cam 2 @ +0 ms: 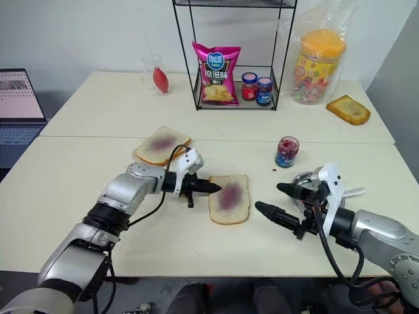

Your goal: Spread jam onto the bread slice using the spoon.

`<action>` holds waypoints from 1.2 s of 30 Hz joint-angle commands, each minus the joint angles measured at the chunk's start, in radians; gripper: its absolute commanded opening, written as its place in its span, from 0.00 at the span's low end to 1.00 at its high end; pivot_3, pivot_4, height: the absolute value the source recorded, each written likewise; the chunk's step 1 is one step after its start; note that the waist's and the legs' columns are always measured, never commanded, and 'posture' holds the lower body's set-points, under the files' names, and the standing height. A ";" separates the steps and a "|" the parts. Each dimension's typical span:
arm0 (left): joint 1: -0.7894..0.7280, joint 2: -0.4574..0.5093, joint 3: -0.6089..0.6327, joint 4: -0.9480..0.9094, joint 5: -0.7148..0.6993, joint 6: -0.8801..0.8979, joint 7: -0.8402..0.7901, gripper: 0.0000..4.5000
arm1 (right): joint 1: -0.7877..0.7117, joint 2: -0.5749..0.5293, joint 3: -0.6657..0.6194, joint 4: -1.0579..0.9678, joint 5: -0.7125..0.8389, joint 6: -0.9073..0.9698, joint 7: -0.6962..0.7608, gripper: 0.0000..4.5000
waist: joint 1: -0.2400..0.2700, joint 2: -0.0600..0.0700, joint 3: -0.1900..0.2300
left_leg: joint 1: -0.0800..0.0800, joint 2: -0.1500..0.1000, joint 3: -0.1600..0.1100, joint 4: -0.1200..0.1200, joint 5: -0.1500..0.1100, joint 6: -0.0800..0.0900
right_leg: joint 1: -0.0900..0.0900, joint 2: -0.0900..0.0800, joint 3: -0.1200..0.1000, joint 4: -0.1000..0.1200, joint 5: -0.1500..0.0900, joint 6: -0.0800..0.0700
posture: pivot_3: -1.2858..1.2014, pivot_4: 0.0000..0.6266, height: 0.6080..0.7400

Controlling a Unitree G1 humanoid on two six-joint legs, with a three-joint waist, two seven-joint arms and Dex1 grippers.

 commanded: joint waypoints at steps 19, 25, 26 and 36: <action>-0.057 0.036 0.128 0.068 0.081 -0.095 -0.043 0.61 | 0.048 -0.021 -0.086 0.008 0.020 -0.038 -0.029 1.00 | 0.005 0.000 0.000 | 0.001 0.000 0.000 0.001 0.000 0.000 | 0.000 0.000 0.000 0.002 0.001 0.001 | 0.52 0.24 1.00; -0.006 0.129 0.123 -0.079 0.098 -0.100 -0.088 0.86 | 0.166 0.006 -0.200 -0.011 0.080 -0.039 -0.096 1.00 | 0.007 0.000 0.000 | 0.001 0.000 0.000 0.001 0.000 0.000 | 0.000 0.000 0.000 0.002 0.001 0.001 | 0.52 0.24 1.00; -0.004 0.132 0.130 -0.104 0.098 -0.097 -0.085 0.91 | 0.192 0.009 -0.221 -0.011 0.085 -0.041 -0.104 1.00 | 0.009 0.000 0.000 | 0.001 0.000 0.000 0.001 0.000 0.000 | 0.000 0.000 0.000 0.002 0.001 0.001 | 0.52 0.24 1.00; 0.058 0.071 0.127 -0.517 -0.022 0.002 -0.103 1.00 | 0.392 0.093 -0.435 0.118 0.299 -0.076 -0.217 1.00 | 0.013 0.001 -0.001 | 0.004 0.000 0.000 0.001 0.000 0.000 | 0.005 -0.001 0.000 0.000 0.001 0.001 | 0.52 0.24 1.00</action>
